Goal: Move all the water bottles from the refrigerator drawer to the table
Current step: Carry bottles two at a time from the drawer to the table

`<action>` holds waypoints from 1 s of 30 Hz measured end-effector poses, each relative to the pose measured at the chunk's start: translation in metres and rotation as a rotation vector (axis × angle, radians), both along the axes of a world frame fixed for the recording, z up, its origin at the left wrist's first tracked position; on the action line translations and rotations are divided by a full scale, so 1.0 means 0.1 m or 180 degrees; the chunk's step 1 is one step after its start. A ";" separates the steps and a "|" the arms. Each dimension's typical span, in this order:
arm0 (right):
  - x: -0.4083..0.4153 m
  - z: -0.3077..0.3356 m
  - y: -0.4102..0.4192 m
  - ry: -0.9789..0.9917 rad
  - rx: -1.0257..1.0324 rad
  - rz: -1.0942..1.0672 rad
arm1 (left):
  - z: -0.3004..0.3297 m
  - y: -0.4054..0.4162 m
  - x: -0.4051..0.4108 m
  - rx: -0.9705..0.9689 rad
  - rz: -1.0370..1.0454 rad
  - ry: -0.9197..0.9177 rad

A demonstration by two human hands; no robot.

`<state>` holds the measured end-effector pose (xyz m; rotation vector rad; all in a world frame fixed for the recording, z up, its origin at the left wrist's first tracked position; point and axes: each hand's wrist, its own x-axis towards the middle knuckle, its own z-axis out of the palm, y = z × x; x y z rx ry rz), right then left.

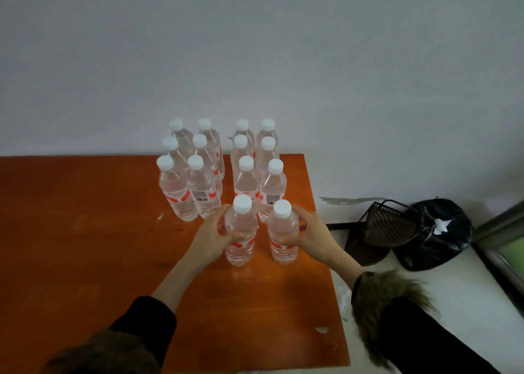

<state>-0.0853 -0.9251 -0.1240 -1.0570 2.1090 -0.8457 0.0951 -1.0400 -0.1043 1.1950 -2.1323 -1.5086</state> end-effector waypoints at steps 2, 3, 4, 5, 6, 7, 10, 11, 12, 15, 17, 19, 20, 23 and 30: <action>-0.03 -0.02 -0.09 -0.0041 0.0018 -0.0059 | -0.06 -0.13 -0.07 0.0036 -0.0058 0.0042; -0.04 -0.02 -0.14 -0.0048 0.0004 -0.0068 | -0.09 -0.19 -0.10 0.0056 -0.0077 0.0041; -0.05 -0.03 -0.18 -0.0023 0.0042 -0.0101 | -0.12 -0.23 -0.13 0.0043 -0.0104 0.0030; -0.08 -0.08 -0.23 -0.0019 0.0029 -0.0134 | -0.14 -0.27 -0.15 0.0010 -0.0130 0.0003; -0.08 -0.08 -0.26 -0.0012 0.0060 -0.0154 | -0.18 -0.32 -0.17 -0.0058 -0.0152 -0.0032; -0.10 -0.11 -0.30 -0.0034 0.0048 -0.0139 | -0.21 -0.37 -0.18 -0.0097 -0.0170 -0.0082; -0.10 -0.13 -0.39 -0.0065 0.0017 -0.0183 | -0.27 -0.47 -0.23 -0.0098 -0.0207 -0.0063; -0.10 -0.14 -0.42 -0.0052 -0.0013 -0.0179 | -0.28 -0.49 -0.26 -0.0084 -0.0198 -0.0066; -0.09 -0.13 -0.43 -0.0078 -0.0030 -0.0192 | -0.30 -0.51 -0.27 -0.0083 -0.0190 -0.0070; -0.09 -0.12 -0.46 -0.0146 -0.0125 -0.0320 | -0.34 -0.54 -0.31 -0.0146 -0.0188 -0.0020; -0.07 -0.13 -0.45 -0.0304 -0.0218 -0.0475 | -0.37 -0.54 -0.33 -0.0182 -0.0208 -0.0035; -0.05 -0.14 -0.43 -0.0412 -0.0239 -0.0660 | -0.38 -0.54 -0.34 -0.0219 -0.0210 -0.0048; -0.04 -0.15 -0.43 -0.0427 -0.0206 -0.0727 | -0.38 -0.53 -0.35 -0.0232 -0.0200 -0.0017; 0.00 -0.14 -0.42 -0.0476 -0.0171 -0.0744 | -0.39 -0.49 -0.34 -0.0213 -0.0081 0.0127; 0.09 -0.07 -0.37 -0.0508 -0.0205 -0.0676 | -0.34 -0.39 -0.26 -0.0194 -0.0454 -0.0125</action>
